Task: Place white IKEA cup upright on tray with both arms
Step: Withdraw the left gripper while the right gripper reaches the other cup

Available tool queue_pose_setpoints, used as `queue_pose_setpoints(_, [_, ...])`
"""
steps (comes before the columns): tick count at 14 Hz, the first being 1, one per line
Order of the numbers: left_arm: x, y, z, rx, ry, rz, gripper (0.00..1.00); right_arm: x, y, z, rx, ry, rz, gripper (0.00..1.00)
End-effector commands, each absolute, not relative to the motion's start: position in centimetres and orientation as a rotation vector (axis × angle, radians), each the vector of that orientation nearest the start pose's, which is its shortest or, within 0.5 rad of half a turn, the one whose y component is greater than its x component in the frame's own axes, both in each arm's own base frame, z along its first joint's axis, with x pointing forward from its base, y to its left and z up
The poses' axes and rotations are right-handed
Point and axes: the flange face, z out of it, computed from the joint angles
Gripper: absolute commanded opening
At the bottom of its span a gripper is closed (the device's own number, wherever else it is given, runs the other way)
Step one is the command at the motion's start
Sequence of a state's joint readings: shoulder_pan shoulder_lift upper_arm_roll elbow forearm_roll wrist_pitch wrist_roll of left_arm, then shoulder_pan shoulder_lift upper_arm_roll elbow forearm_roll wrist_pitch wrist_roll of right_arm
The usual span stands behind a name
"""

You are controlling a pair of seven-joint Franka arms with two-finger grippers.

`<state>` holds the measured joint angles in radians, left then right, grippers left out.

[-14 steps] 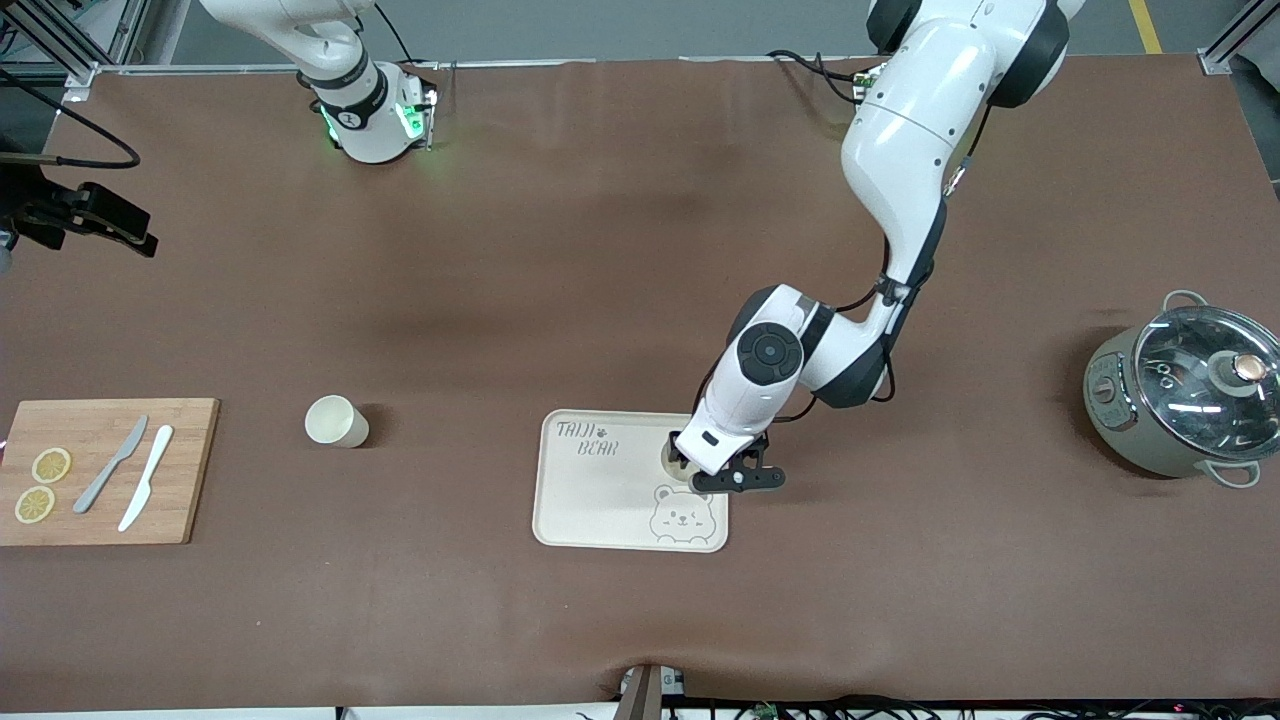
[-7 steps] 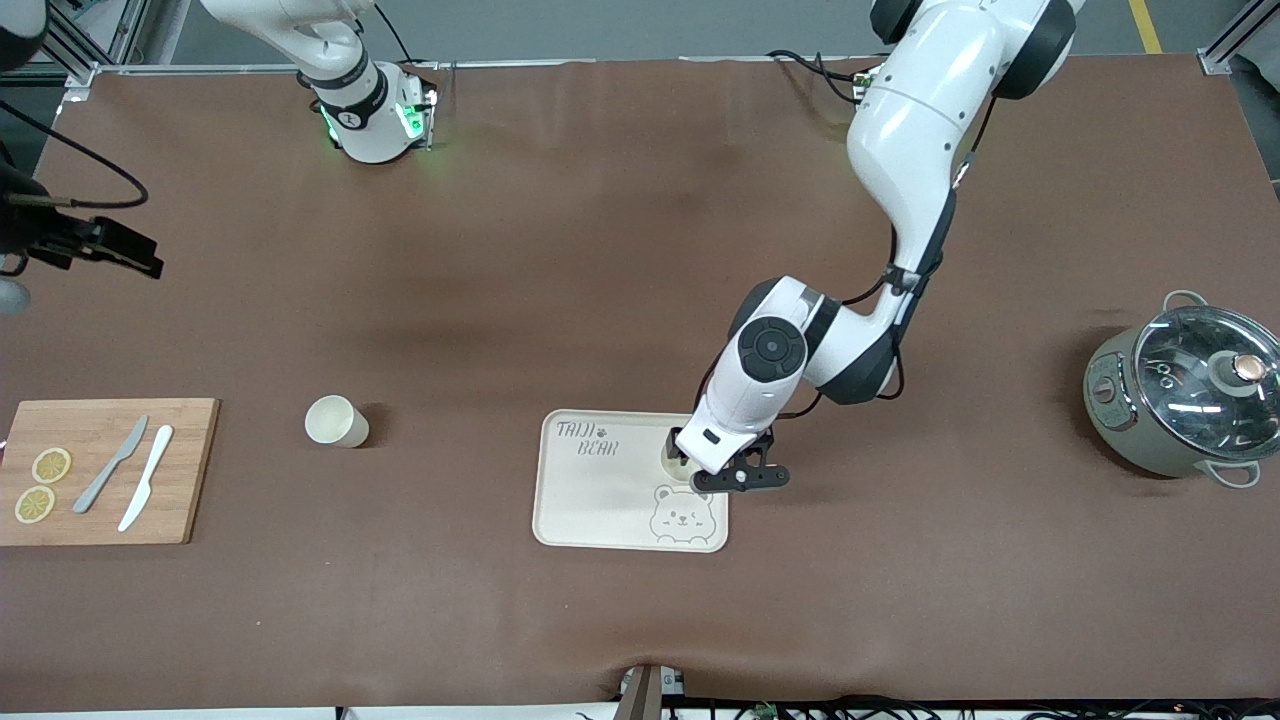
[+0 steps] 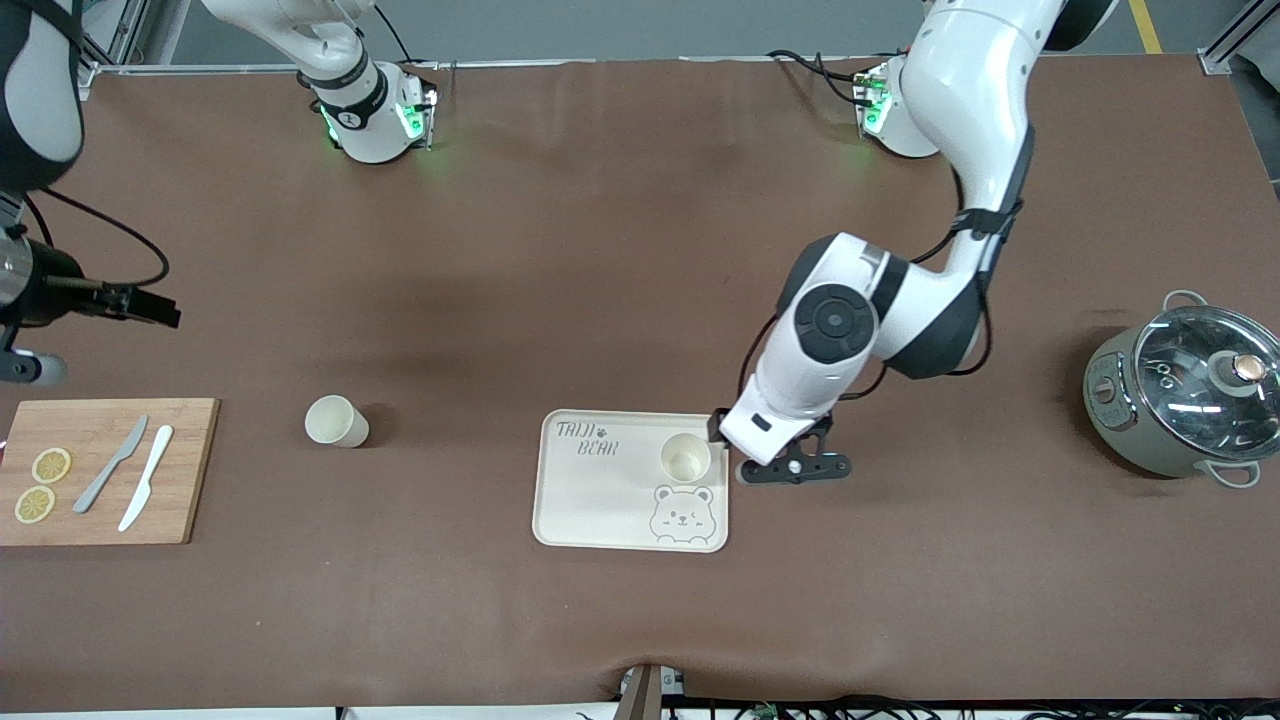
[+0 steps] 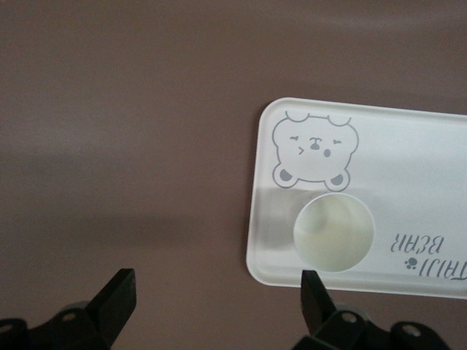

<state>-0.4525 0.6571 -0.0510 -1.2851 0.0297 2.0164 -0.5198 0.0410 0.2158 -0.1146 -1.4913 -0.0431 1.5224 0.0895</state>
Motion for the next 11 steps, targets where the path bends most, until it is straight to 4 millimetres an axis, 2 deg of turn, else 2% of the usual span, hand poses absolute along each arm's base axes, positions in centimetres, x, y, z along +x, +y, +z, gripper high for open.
queue_pose_setpoints(1, [65.6,-30.9,40.1,-3.137,0.081,-0.070,1.00,62.0,-6.1,48.6,-3.174,0.305,0.273,1.00])
queue_pose_setpoints(3, [66.4,-27.7,41.6,-3.127,0.114,-0.055,1.00,62.8,-6.0,45.3,-3.176,0.301,0.211,1.00])
queue_pose_setpoints(6, [67.9,-21.7,43.6,-3.122,0.181,-0.055,1.00,64.4,-6.2,40.3,-3.134,0.294,0.186,1.00])
queue_pose_setpoints(8, [68.6,-17.5,44.5,-3.116,0.199,-0.039,1.00,65.6,-5.2,37.0,-3.147,0.178,0.167,1.00])
queue_pose_setpoints(11, [69.4,-11.7,45.7,-3.122,0.190,-0.050,1.00,66.6,-3.7,33.0,-3.156,0.118,0.162,1.00])
